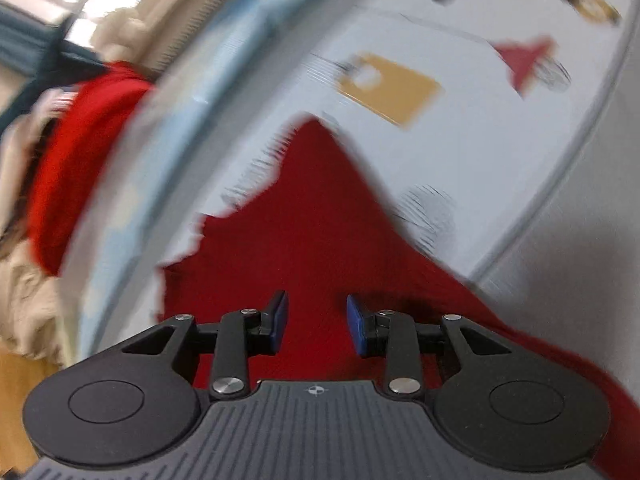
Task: Fold small clothes
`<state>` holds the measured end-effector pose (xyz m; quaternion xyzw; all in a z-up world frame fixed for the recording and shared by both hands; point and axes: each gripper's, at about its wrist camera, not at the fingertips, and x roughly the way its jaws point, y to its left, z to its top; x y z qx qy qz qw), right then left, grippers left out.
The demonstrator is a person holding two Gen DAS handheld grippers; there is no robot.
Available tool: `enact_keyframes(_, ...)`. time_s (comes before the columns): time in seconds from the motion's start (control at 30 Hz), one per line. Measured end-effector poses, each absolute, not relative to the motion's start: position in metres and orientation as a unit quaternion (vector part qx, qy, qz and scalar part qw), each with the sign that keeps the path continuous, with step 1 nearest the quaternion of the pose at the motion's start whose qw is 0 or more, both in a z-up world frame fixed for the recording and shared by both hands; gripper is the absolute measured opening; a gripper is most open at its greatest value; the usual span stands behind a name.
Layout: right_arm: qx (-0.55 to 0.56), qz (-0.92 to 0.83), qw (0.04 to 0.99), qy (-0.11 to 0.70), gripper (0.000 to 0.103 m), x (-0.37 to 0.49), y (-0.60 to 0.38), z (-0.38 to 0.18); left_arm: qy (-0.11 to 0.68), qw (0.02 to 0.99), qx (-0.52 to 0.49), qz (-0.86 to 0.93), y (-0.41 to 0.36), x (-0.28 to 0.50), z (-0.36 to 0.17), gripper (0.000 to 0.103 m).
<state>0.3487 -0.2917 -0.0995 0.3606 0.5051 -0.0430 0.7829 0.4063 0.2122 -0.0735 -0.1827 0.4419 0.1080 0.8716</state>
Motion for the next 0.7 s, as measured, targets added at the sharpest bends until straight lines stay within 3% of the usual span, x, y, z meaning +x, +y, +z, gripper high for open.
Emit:
enact_keyframes(0.13, 0.390, -0.086, 0.762, 0.510, 0.023, 0.345, -0.305, -0.117, 0.456, 0.858, -0.224, 0.073, 0.212, 0.407, -0.085, 0.006)
enact_keyframes(0.3, 0.347, -0.070, 0.797, 0.489, 0.033, 0.348, -0.294, -0.097, 0.506, 0.822, -0.250, 0.076, 0.217, 0.415, -0.125, 0.006)
enact_keyframes(0.47, 0.367, -0.081, 0.769, 0.517, 0.031, 0.349, -0.299, -0.111, 0.512, 0.810, -0.266, 0.102, 0.231, 0.411, -0.130, 0.006)
enact_keyframes(0.57, 0.323, -0.063, 0.793, 0.512, 0.035, 0.352, -0.284, -0.088, 0.485, 0.828, -0.264, 0.101, 0.239, 0.409, -0.109, 0.015)
enact_keyframes(0.63, 0.287, -0.032, 0.818, 0.498, 0.036, 0.352, -0.270, -0.069, 0.474, 0.831, -0.272, 0.108, 0.248, 0.407, -0.101, 0.026)
enact_keyframes(0.7, 0.246, 0.003, 0.839, 0.486, 0.039, 0.351, -0.254, -0.051, 0.467, 0.833, -0.274, 0.118, 0.259, 0.408, -0.095, 0.027)
